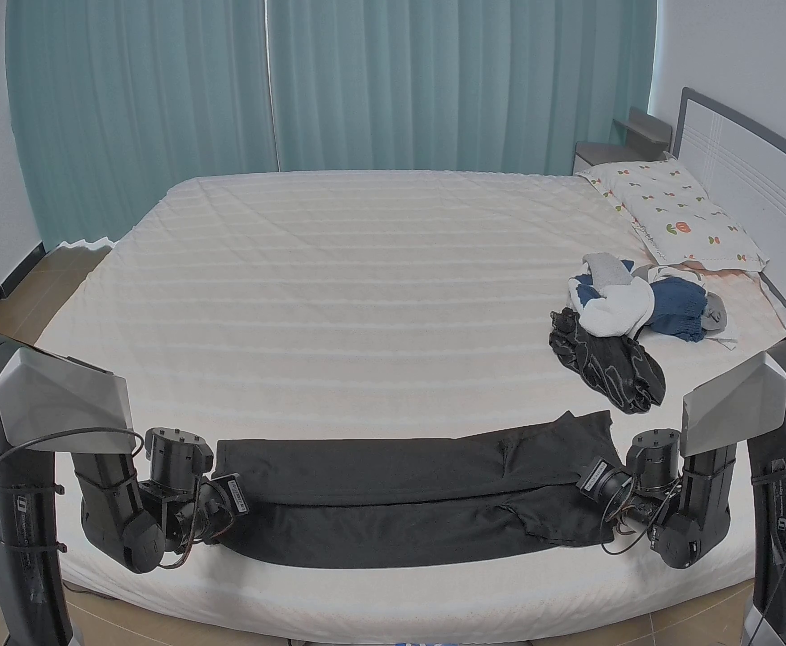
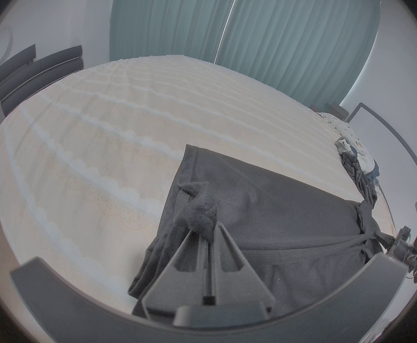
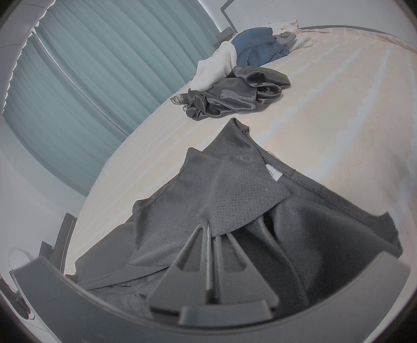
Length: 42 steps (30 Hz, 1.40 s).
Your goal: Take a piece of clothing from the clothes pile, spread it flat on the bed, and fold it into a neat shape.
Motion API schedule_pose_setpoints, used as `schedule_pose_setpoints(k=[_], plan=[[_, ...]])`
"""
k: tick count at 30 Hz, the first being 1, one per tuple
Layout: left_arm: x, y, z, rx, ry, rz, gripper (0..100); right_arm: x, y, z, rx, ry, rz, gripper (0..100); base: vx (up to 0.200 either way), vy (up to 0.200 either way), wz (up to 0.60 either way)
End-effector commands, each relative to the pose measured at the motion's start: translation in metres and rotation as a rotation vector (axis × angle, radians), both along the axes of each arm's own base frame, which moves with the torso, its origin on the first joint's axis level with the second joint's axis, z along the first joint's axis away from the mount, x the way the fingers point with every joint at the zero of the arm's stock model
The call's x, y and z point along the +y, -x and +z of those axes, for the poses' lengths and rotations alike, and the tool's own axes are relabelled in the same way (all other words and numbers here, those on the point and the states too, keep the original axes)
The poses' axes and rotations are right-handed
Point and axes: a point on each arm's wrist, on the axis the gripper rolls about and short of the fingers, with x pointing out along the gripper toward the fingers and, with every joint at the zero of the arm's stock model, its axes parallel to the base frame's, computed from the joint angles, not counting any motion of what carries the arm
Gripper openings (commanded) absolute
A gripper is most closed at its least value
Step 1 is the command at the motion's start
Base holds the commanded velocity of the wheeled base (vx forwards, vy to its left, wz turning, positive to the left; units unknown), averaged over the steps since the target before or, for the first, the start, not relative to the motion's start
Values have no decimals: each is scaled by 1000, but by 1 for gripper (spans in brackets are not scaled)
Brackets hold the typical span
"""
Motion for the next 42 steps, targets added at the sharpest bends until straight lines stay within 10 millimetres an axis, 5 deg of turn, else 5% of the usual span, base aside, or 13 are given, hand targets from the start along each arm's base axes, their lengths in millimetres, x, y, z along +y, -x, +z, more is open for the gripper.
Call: schedule_pose_setpoints(k=[1, 3, 4, 6, 7, 13, 14, 19, 27, 42], plan=[[-1, 2, -5, 19, -5, -3, 0, 1, 1, -2, 2, 0, 4, 0, 0, 0, 0], [-1, 2, -5, 22, -6, -5, 0, 1, 1, -3, 5, -4, 12, 0, 0, 0, 0], [-2, 3, -6, 25, -7, -8, 0, 1, 2, -3, 9, -7, 18, 100, 0, 0, 0], [-3, 3, -6, 25, -6, -10, 0, 1, 2, -4, 12, -6, 20, 100, 0, 0, 0], [-3, 3, -6, 23, -5, -11, 100, 1, 2, -4, 10, -6, 20, 100, 0, 0, 0], [-2, 10, -1, 19, -11, -14, 100, -4, 5, 23, -51, -9, 14, 100, 0, 0, 0], [-5, 19, 15, -9, -41, -61, 100, -12, 4, 42, -105, 4, 1, 100, 0, 0, 0], [-2, 21, 36, -66, -42, -58, 100, -30, 0, 61, -152, -19, -14, 100, 0, 0, 0], [16, -1, 41, -116, 14, 41, 100, -55, -14, 47, -112, -76, 19, 100, 0, 0, 0], [30, -26, 43, -72, 215, 114, 100, -56, -51, 9, -71, -104, 49, 100, 0, 0, 0]])
